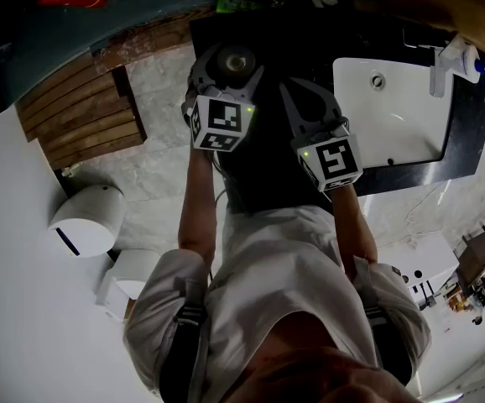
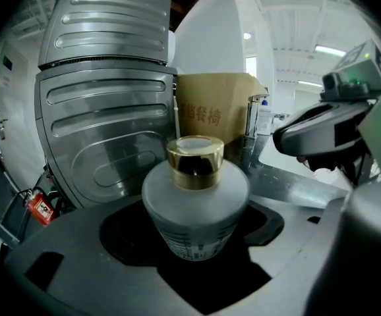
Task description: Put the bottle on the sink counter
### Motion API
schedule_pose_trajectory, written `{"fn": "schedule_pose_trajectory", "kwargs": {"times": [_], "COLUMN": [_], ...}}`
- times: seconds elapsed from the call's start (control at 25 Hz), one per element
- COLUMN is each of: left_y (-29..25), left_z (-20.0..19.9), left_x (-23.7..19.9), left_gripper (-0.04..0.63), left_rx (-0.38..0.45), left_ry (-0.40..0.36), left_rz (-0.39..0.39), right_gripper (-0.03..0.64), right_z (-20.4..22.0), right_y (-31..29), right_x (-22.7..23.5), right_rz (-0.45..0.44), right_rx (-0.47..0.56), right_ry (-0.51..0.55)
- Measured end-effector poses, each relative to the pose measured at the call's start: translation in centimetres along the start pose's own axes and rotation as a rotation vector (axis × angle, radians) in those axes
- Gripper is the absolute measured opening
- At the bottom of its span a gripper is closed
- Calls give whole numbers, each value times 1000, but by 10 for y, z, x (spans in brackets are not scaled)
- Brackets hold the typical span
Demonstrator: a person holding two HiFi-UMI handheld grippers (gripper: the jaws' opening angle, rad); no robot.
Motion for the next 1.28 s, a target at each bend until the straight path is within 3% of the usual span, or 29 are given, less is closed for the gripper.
{"fn": "schedule_pose_trajectory", "kwargs": {"times": [0.72, 1.28], "left_y": [-2, 7], "left_z": [0, 10], "left_x": [3, 6], "left_gripper": [331, 331], "left_rx": [-8, -19], "left_ry": [2, 50], "left_rz": [-7, -58], "right_gripper": [-2, -2], "right_z": [-4, -4], "right_y": [14, 30], "right_x": [-8, -21], "right_rz": [-11, -21], "right_rx": [16, 18], "right_ry": [13, 33]}}
Point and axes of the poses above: the fingertips, and each gripper's own axes: y backward along the fingers, x to its right, z out of its underside, the point moved 9 cm from there along y, backward along the fingers, and after that the axes turned 1 degree about -y, right-handed, at the moved point
